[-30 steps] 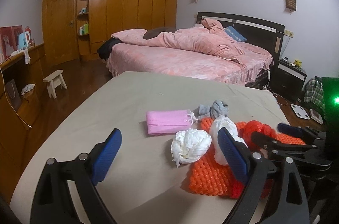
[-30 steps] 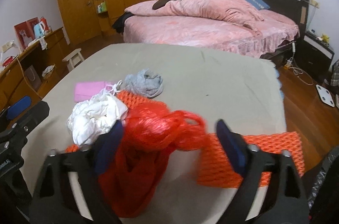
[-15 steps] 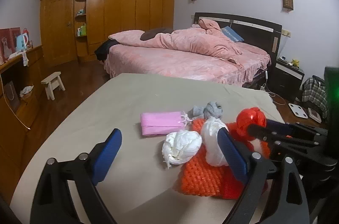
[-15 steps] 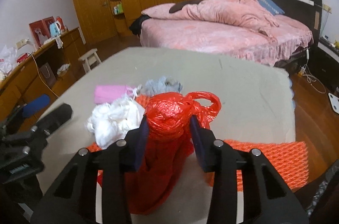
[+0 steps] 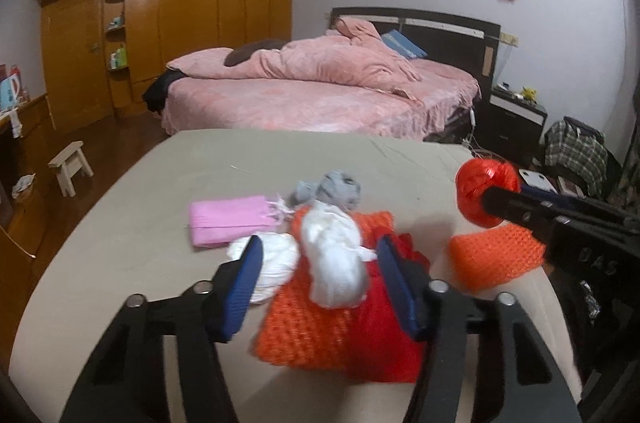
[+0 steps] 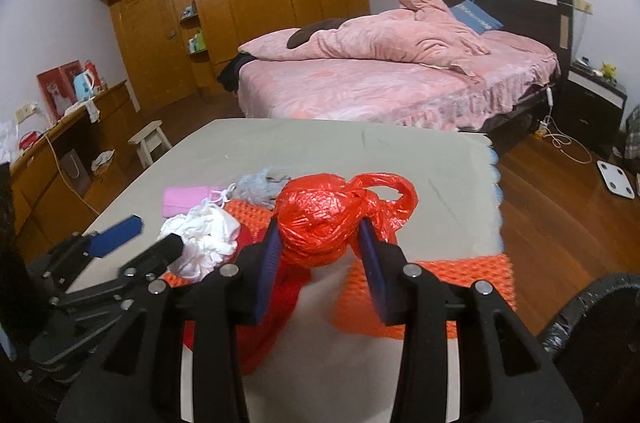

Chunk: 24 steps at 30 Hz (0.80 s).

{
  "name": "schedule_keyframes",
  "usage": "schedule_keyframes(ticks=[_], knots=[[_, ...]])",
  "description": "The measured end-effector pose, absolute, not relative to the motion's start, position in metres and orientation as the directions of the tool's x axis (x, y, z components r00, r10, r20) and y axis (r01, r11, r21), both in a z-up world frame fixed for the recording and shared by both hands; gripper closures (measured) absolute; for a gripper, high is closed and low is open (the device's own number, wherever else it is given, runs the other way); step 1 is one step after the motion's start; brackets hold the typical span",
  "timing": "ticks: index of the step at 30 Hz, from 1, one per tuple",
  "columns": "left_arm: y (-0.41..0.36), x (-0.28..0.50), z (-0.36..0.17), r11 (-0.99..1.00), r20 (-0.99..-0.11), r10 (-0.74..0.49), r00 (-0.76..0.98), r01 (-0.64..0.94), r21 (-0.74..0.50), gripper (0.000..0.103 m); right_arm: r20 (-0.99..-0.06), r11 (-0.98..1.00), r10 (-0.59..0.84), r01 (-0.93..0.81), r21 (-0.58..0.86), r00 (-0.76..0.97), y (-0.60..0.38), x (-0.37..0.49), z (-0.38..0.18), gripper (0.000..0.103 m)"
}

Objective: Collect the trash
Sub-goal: 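Grasp the red plastic bag with the right gripper while the left gripper grasps the white tissue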

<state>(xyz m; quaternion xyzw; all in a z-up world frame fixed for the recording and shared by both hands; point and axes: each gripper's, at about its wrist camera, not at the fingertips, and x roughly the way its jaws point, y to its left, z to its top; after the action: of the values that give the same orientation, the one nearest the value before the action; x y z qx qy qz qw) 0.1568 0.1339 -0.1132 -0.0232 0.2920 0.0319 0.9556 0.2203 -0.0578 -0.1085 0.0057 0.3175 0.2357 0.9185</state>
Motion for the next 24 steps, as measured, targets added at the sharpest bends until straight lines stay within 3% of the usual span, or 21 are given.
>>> schedule_keyframes(ticks=[11, 14, 16, 24], knots=[[0.110, 0.179, -0.130, 0.998, -0.611, 0.055, 0.790, -0.065, 0.007, 0.053, -0.571, 0.893, 0.433, -0.416, 0.169, 0.698, -0.071, 0.211, -0.105, 0.065], [0.110, 0.183, -0.132, 0.998, -0.620, 0.057, 0.782, -0.063, 0.013, 0.070, -0.572, 0.895, 0.432, -0.411, 0.173, 0.698, -0.073, 0.211, -0.106, 0.065], [0.109, 0.185, -0.131, 0.998, -0.615, 0.063, 0.786, -0.067, 0.016, 0.075, -0.573, 0.895, 0.432, -0.410, 0.176, 0.697, -0.073, 0.210, -0.106, 0.065], [0.111, 0.169, -0.113, 0.998, -0.547, 0.043, 0.836, -0.055, -0.005, 0.080, -0.553, 0.894, 0.436, -0.414, 0.173, 0.710, -0.075, 0.202, -0.099, 0.065]])
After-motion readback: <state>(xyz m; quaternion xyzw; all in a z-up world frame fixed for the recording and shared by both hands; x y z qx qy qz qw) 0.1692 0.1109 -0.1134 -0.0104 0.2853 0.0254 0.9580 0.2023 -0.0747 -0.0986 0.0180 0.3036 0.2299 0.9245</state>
